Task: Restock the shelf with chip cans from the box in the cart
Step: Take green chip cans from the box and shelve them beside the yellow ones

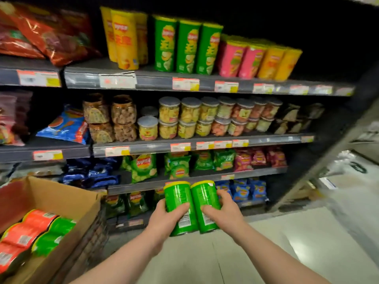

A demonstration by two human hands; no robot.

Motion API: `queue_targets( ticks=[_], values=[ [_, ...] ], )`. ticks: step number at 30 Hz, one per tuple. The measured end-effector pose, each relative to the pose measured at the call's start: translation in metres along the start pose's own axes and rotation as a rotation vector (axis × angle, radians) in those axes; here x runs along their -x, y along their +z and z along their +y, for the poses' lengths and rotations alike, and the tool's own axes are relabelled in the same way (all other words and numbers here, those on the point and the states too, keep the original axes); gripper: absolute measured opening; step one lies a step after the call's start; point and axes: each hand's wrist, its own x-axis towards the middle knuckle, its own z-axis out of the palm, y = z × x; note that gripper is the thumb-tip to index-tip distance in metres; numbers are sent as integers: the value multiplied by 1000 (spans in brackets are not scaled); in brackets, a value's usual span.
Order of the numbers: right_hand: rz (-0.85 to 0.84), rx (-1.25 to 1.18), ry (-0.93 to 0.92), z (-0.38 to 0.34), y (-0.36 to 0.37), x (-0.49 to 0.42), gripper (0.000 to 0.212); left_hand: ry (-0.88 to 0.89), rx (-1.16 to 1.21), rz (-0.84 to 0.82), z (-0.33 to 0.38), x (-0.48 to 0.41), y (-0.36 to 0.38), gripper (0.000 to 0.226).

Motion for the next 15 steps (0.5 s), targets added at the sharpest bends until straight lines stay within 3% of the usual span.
queue_targets(
  ticks=[3, 6, 8, 12, 15],
  values=[
    [82, -21, 15, 27, -45, 16, 63, 26, -26, -76, 4, 13, 50, 41],
    [146, -66, 12, 49, -82, 30, 45, 44, -55, -149, 10, 25, 90, 52],
    [182, -99, 14, 61, -101, 36, 47, 50, -63, -187, 14, 27, 113, 58],
    [253, -131, 27, 80, -134, 37, 48, 96, -95, -242, 26, 29, 153, 38],
    [295, -153, 50, 90, -158, 35, 57, 106, -84, -289, 33, 24, 182, 38]
  ],
)
